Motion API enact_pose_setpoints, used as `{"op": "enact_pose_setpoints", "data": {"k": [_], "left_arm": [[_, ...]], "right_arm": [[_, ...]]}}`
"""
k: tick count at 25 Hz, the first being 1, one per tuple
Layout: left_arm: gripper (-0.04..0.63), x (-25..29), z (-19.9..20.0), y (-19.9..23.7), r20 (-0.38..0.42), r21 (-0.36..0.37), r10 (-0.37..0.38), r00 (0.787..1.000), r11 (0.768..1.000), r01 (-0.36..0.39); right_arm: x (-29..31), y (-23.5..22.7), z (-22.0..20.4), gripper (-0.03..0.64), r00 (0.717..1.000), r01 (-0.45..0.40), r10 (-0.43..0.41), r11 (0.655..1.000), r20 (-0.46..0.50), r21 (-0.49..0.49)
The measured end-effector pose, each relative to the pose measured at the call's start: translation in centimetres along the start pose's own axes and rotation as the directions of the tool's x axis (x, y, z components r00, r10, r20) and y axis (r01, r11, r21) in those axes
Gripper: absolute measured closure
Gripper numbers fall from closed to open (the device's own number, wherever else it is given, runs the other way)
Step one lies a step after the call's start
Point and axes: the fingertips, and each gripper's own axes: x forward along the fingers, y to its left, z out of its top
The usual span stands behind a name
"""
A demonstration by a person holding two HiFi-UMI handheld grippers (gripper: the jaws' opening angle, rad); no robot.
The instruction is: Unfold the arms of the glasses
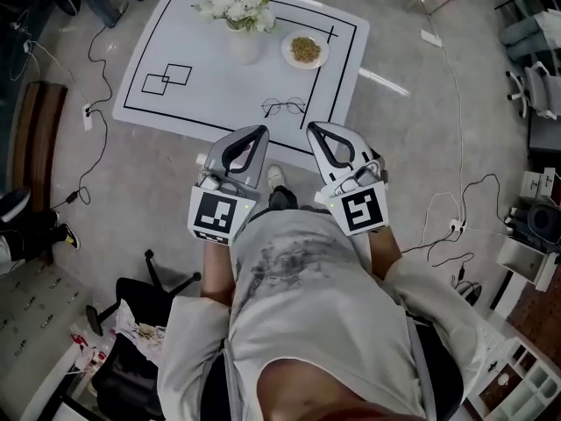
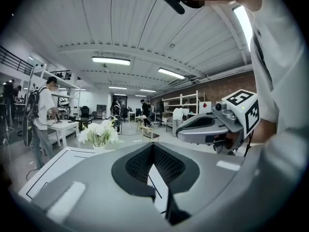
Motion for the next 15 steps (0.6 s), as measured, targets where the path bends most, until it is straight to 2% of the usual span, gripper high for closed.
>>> {"op": "enact_pose_setpoints", "data": {"k": [5,8,11,15], "left_arm": [[0.588,1.0,-1.5,1.5,-0.004,-0.064,-0.097,0.995,0.993,0.096],[0.588,1.4,-1.6,2.2,0.022,-0.088,-0.124,0.992,0.988,0.126],[0.588,1.8,-2.0,2.7,0.023,-0.075,-0.133,0.991,0.988,0.134],[0.586,2.4,-3.2,3.1,-0.004,-0.021,-0.137,0.991,0.990,0.137]], "right_arm": [[1.3,-0.5,-0.6,0.601,1.000,0.025,-0.025,0.999,-0.017,0.031],[1.6,-0.8,-1.2,0.601,0.998,0.047,-0.046,0.999,-0.040,0.023],[2.0,-0.9,-2.3,0.601,0.994,0.059,-0.061,0.998,-0.085,-0.028],[2.1,-1.7,-3.8,0.601,0.989,0.078,-0.089,0.993,-0.119,-0.092]]}}
